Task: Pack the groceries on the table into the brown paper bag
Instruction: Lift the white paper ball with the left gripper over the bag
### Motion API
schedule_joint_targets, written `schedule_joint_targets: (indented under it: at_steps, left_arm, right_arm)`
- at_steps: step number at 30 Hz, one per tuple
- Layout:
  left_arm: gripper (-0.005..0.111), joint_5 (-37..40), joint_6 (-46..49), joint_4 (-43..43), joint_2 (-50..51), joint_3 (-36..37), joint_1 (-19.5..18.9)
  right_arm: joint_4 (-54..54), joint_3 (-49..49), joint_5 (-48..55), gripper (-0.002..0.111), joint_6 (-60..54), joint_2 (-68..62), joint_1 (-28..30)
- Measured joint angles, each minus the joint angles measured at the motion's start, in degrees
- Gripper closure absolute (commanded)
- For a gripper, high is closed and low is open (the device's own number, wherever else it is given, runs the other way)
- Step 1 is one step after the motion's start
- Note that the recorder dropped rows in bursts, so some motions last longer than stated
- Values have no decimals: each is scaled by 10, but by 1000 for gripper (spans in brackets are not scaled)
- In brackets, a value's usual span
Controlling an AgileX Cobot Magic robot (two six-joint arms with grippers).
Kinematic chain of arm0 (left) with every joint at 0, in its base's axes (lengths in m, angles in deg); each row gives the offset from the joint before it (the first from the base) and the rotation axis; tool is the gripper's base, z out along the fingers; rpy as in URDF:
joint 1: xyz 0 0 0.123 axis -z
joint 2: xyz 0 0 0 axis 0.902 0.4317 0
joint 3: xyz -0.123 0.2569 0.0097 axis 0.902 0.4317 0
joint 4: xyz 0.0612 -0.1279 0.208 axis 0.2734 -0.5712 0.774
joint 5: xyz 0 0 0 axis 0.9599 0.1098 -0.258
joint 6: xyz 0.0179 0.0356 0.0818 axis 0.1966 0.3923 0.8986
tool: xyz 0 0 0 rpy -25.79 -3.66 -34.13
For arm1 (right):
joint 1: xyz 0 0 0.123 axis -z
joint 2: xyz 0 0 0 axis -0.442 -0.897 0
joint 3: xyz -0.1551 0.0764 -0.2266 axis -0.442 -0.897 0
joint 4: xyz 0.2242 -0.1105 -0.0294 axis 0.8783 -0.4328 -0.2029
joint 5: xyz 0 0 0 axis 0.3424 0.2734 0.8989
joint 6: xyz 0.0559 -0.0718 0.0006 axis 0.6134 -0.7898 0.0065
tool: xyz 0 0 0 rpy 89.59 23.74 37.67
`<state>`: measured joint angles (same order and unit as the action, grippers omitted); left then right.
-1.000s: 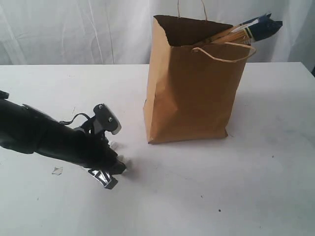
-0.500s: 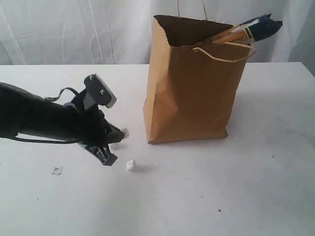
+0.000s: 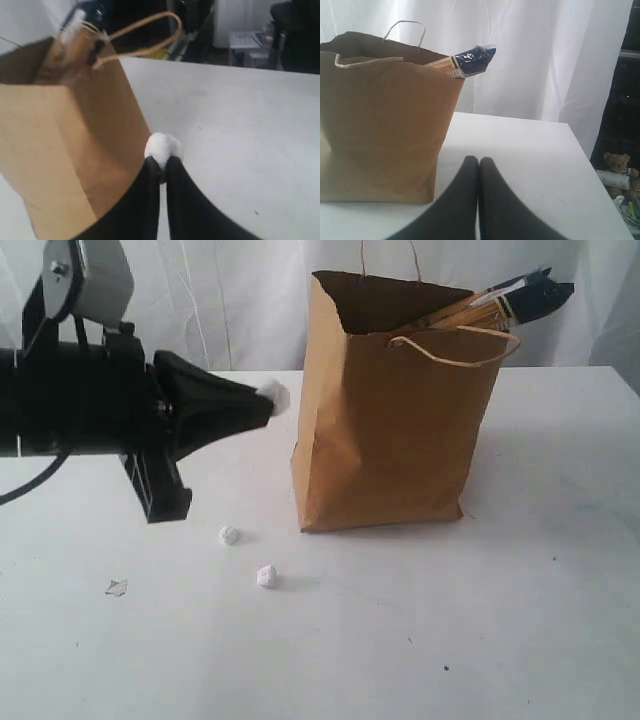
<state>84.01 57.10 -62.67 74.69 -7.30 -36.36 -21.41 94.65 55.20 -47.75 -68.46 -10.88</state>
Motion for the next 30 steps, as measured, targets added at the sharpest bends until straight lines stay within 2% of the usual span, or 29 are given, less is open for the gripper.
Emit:
schedule_joint_targets:
  at_steps: [3, 6, 9, 16, 23, 30]
  left_arm:
    - [107, -14, 95, -85, 9, -3, -1]
    - [107, 9, 95, -108, 27, -23, -1]
    - [107, 26, 95, -113, 45, -52, -1]
    - [107, 6, 95, -118, 109, -149, -1]
    - [107, 55, 95, -119, 206, -256, -1]
    - [107, 30, 95, -119, 295, -345, -1]
  right_arm:
    - [0, 0, 0, 108, 0, 0, 0]
    - [0, 0, 0, 108, 0, 0, 0]
    - [0, 0, 0, 108, 0, 0, 0]
    - [0, 0, 0, 108, 1, 0, 0]
    - [0, 0, 0, 108, 1, 0, 0]
    - [0, 0, 0, 108, 1, 0, 0]
